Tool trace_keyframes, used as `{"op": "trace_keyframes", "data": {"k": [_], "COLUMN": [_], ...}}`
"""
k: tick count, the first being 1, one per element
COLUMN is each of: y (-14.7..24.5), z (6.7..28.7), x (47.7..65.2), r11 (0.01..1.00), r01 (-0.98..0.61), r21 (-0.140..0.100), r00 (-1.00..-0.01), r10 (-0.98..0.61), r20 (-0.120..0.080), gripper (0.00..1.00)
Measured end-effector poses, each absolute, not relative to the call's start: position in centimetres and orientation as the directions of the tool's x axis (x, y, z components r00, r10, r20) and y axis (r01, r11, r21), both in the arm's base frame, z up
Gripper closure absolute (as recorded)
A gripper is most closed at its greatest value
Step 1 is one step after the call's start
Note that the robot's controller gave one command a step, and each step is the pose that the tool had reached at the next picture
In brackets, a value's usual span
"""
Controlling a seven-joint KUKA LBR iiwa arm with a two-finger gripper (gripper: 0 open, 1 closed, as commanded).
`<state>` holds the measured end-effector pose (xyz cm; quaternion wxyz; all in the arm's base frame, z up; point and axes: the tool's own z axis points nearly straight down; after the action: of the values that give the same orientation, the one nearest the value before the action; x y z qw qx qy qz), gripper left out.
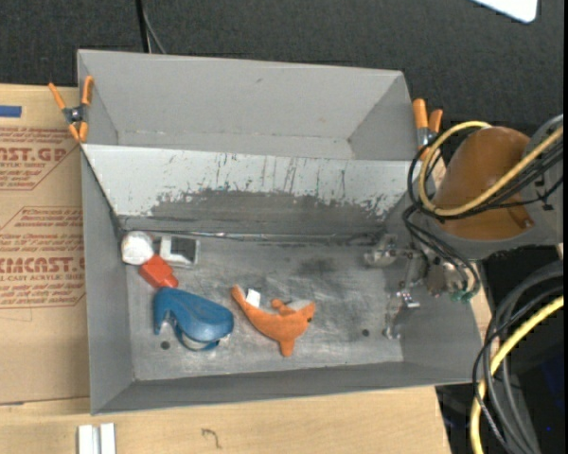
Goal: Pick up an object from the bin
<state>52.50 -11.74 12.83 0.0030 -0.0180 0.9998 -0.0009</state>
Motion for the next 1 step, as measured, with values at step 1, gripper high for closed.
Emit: {"op": "trace_keyframes", "data": {"k": [1], "y": [-8.98], "z": [7.94], "x": [53.37], "r11": [1.000], "r01": [-0.001], "r21": [0.001], "r00": [-1.000], "r10": [-0.001], "r20": [-0.001], "gripper": [0.00]}}
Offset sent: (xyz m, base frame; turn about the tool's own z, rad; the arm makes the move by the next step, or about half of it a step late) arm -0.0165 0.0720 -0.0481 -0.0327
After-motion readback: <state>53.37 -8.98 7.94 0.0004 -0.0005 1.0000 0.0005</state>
